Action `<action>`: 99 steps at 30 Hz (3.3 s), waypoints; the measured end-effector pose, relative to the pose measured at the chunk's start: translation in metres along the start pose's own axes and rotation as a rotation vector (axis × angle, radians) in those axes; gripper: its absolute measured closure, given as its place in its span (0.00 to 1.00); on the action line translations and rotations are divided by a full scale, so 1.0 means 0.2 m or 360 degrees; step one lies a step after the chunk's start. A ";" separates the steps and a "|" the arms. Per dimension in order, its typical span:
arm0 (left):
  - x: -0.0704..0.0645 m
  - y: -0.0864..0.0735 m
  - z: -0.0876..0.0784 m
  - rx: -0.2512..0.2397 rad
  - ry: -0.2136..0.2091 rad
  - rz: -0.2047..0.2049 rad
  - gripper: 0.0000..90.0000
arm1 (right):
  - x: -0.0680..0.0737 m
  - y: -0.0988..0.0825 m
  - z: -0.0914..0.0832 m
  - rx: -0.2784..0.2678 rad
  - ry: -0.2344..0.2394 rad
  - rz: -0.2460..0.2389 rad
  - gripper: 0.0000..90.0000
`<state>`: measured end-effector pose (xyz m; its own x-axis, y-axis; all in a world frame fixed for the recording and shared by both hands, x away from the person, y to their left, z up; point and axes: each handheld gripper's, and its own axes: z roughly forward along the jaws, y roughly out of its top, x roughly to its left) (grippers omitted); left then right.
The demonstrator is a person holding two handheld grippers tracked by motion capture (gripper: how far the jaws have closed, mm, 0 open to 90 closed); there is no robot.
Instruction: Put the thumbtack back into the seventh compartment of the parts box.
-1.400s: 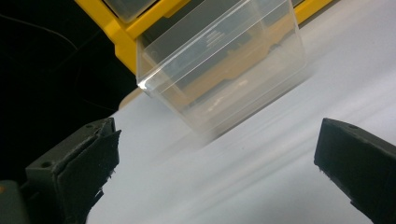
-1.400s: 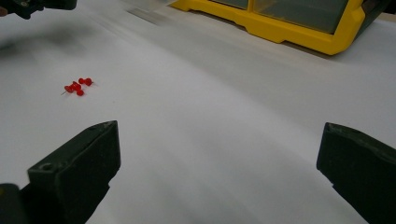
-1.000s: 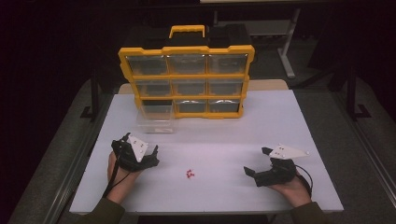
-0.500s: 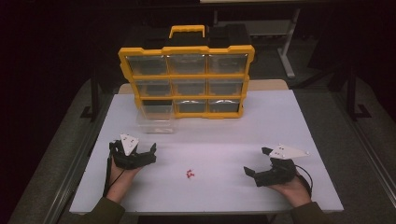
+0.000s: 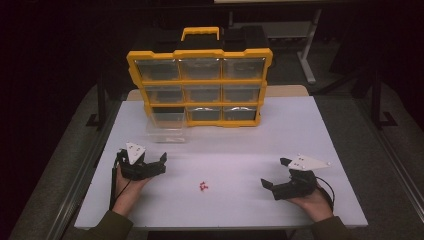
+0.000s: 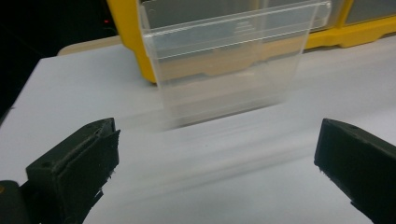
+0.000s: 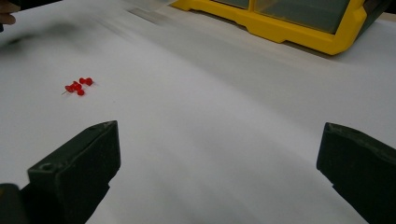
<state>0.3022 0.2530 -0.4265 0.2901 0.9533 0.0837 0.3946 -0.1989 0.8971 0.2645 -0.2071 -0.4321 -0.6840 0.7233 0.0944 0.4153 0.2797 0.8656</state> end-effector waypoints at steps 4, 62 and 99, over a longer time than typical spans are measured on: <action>0.02 0.00 -0.02 0.0005 -0.0072 -0.0017 0.00 | 0.00 0.00 0.00 -0.0003 0.0000 0.0005 0.00; 0.01 -0.09 -0.22 -0.0232 -0.0582 0.0126 0.00 | 0.02 0.16 0.14 0.0150 0.0217 -0.0048 0.00; -0.01 -0.10 -0.20 -0.0168 -0.0606 0.0138 0.00 | 0.06 0.32 0.30 0.0256 0.0333 -0.0099 0.31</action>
<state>0.2588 0.2651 -0.4279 0.6287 0.7776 0.0121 0.2684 -0.2316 0.9350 0.3189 -0.1430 -0.4058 -0.8132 0.5603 0.1576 0.4474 0.4284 0.7851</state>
